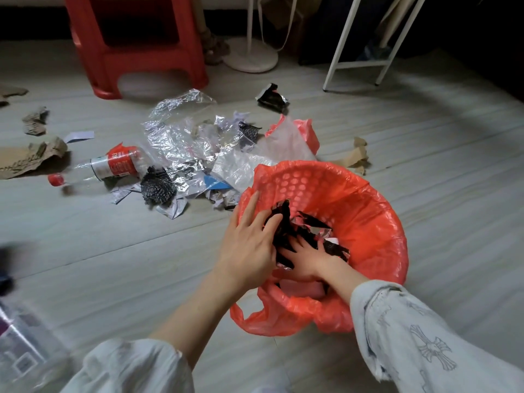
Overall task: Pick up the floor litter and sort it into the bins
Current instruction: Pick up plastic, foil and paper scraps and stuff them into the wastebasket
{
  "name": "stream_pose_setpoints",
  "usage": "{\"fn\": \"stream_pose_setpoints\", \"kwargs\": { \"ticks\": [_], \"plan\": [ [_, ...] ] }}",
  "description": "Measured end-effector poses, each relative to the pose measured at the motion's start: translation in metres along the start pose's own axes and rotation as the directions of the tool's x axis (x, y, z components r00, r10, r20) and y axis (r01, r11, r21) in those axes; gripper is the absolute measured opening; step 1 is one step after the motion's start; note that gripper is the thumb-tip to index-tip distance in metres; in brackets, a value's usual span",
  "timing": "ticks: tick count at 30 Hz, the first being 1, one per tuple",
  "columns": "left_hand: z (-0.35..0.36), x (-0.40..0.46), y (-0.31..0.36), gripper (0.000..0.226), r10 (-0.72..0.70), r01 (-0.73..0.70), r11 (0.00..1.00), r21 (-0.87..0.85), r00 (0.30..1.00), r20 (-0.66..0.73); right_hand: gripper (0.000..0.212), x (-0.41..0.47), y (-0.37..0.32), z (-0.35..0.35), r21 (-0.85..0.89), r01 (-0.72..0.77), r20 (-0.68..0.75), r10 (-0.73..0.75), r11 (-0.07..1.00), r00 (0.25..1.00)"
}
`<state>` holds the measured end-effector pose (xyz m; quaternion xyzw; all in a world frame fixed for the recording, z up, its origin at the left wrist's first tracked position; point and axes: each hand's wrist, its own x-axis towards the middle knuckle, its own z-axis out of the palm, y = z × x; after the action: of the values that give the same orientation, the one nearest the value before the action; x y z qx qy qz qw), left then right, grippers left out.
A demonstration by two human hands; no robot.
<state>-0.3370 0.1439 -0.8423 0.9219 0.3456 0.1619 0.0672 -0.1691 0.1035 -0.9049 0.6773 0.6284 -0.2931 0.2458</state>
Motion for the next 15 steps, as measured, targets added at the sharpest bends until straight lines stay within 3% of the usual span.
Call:
{"fn": "stream_pose_setpoints", "kwargs": {
  "ticks": [7, 13, 15],
  "plan": [
    [-0.007, -0.001, -0.001, 0.064, -0.051, 0.053, 0.998, -0.023, 0.994, 0.095, 0.049, -0.031, 0.003, -0.034, 0.046, 0.181, -0.214, -0.167, 0.982, 0.962],
    [-0.013, -0.003, 0.003, 0.07, -0.067, 0.069, 0.997, -0.025, 0.993, 0.097, 0.042, -0.057, -0.004, -0.043, -0.148, 0.107, -0.158, -0.13, 0.983, 0.979],
    [-0.017, -0.001, 0.007, 0.067, -0.073, 0.077, 0.997, -0.03, 0.991, 0.112, 0.042, -0.06, -0.003, -0.042, -0.167, 0.12, -0.042, -0.129, 0.979, 0.991]
  ]
}}
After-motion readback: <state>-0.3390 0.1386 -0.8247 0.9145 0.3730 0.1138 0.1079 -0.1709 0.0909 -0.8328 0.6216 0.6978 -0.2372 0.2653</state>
